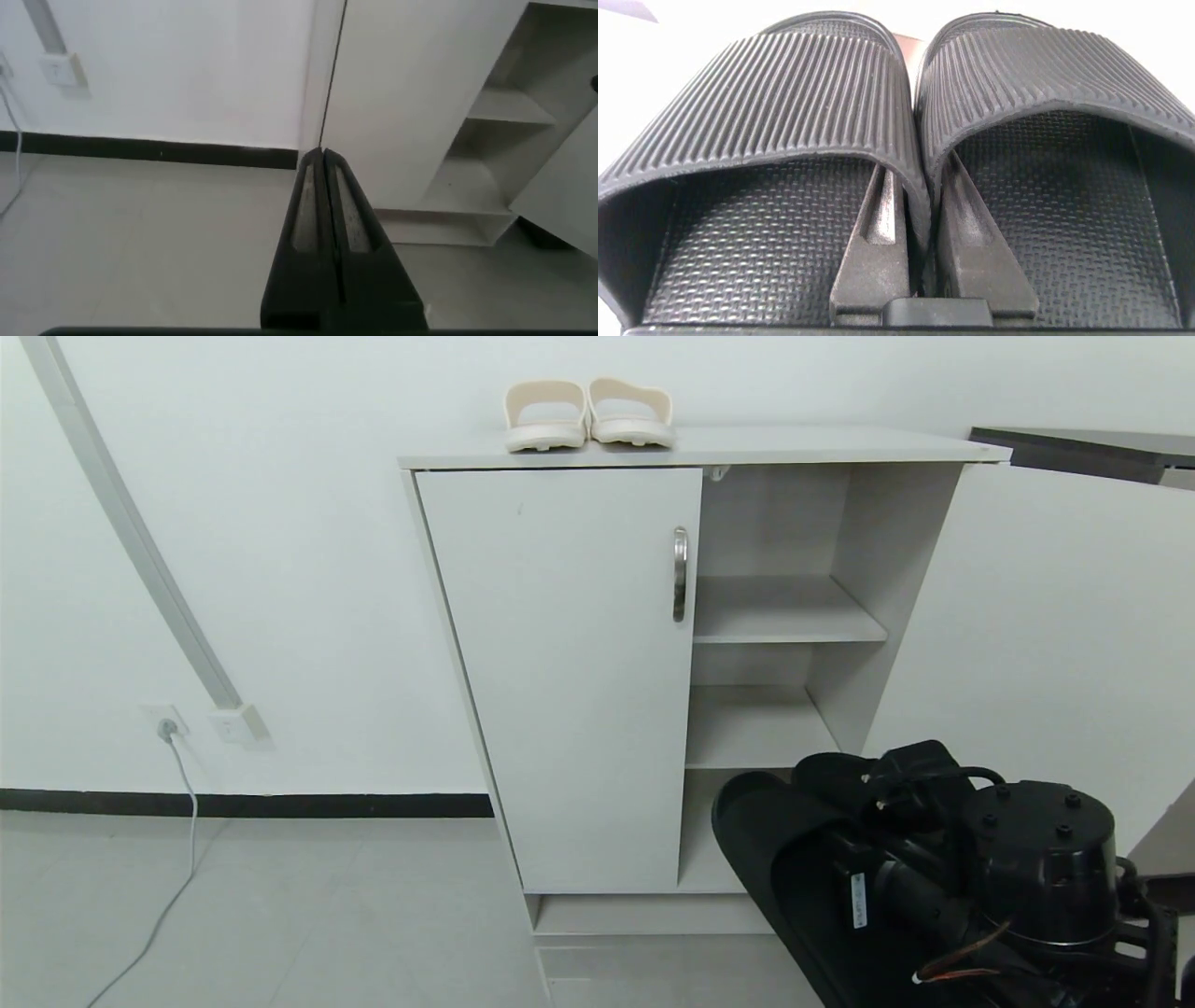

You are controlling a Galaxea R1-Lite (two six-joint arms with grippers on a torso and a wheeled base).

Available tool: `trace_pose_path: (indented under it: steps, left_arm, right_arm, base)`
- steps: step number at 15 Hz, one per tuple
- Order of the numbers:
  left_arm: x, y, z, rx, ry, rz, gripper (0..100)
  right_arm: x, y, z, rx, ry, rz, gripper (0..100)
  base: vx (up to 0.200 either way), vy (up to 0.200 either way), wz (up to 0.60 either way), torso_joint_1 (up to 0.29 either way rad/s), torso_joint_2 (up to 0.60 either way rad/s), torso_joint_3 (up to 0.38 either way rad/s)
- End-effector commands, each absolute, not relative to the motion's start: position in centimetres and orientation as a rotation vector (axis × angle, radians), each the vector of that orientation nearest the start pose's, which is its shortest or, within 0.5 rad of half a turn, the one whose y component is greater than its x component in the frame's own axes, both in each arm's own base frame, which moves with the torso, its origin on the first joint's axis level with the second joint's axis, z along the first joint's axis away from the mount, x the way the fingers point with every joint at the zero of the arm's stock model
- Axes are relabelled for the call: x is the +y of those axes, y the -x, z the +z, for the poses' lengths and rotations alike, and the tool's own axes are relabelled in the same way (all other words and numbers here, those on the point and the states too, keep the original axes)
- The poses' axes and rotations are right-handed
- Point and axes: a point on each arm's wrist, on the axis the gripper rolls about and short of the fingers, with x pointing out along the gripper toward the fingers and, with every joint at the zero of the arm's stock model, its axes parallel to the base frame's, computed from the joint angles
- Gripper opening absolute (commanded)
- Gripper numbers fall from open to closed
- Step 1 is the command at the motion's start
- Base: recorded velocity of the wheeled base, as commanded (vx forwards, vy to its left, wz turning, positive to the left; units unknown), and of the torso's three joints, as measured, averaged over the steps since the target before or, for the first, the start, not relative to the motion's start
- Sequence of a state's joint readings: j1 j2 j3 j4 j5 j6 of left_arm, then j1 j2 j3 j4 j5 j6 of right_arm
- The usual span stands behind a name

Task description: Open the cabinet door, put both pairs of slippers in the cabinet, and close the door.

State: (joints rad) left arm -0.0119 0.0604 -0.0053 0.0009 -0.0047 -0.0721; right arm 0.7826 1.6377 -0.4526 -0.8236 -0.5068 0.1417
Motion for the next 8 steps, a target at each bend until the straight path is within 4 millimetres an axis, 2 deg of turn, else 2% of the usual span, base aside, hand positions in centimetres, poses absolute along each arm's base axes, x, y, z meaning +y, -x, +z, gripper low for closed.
trace_pose_path:
  steps: [1,2,6,8]
  left_arm:
    - [0.03,2.29,7.62,-0.005,0.038,0.015,0]
    - [0.14,2.28,7.61,-0.003,0.040,0.063,0]
    - [0.11,2.27,7.63,-0.004,0.089,0.049,0]
    - [0.11,2.27,7.64,-0.006,0.100,0.049,0]
  right_arm:
    - [16.90,-18.45,12.94,0.310,0.077,0.254,0]
    - [16.97,-18.45,12.95,0.306,0.076,0.258,0]
    - [17.14,-18.58,12.83,0.307,0.069,0.255,0]
    - [17.80,-19.38,12.78,0.287,0.025,0.217,0]
  base:
    - [0.000,0.000,0.00,0.000,0.00,0.000]
    - [0.000,0.000,0.00,0.000,0.00,0.000]
    - [0.000,0.000,0.00,0.000,0.00,0.000]
    - [0.000,0.000,0.00,0.000,0.00,0.000]
